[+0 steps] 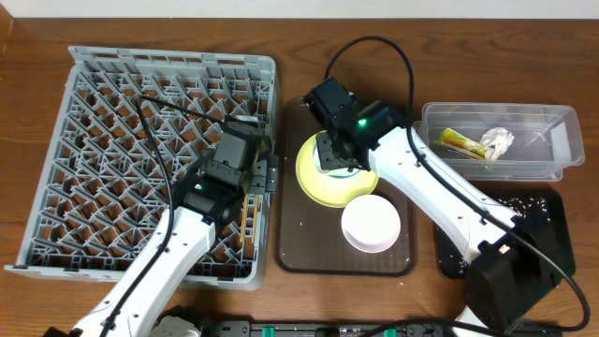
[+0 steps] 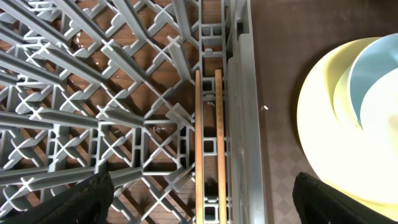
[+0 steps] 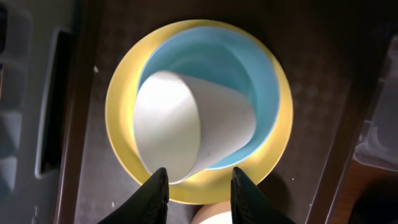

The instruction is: Sort waste into correct bins and load items into the dishwasher

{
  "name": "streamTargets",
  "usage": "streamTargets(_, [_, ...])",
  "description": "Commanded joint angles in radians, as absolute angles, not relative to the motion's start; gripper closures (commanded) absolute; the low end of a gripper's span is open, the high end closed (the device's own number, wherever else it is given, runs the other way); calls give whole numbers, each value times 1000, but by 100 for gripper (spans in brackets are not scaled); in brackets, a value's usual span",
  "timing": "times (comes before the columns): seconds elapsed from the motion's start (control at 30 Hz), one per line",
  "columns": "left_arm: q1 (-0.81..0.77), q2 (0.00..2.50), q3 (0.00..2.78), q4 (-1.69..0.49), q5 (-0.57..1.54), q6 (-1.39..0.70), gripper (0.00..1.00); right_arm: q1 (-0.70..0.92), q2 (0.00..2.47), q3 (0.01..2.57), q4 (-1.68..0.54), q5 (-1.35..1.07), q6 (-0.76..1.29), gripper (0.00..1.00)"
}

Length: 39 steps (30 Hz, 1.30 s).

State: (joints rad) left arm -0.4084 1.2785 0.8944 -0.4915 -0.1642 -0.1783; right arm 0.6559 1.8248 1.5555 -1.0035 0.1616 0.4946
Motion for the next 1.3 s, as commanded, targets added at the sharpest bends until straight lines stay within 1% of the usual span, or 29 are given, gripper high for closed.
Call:
streamTargets(0.0, [-404,1274,902,-492,-177,-169,7,659,1840,1553,-1003,234,527,70])
streamTargets(0.3, [-404,1274,902,-492,-177,-169,7,654,1850,1541,-994,235,554,74])
streamTargets(0.6, [-404,1274,902,-492,-177,-169,7,673,1853,1518,-929,236,554,71])
streamTargets(0.87, [-404,1274,902,-493,-177,-169,7,673,1853,1436,-805,244,553,69])
streamTargets(0.9, [-404,1274,902,-492,-177,-169,7,673,1853,1431,-802,255,553,71])
streamTargets(0.97, [-404,1274,902,-493,-177,-169,7,672,1853,1430,-808,284,553,78])
streamTargets(1.03, [-404,1274,902,-492,-177,-169,7,673,1851,1431,-823,319,553,82])
streamTargets(1.13, [-404,1274,902,-493,-177,-169,7,670,1847,1433,-858,371,553,83])
streamTargets(1.27, [-404,1274,902,-492,-177,-169,7,654,1846,1433,-883,374,553,82])
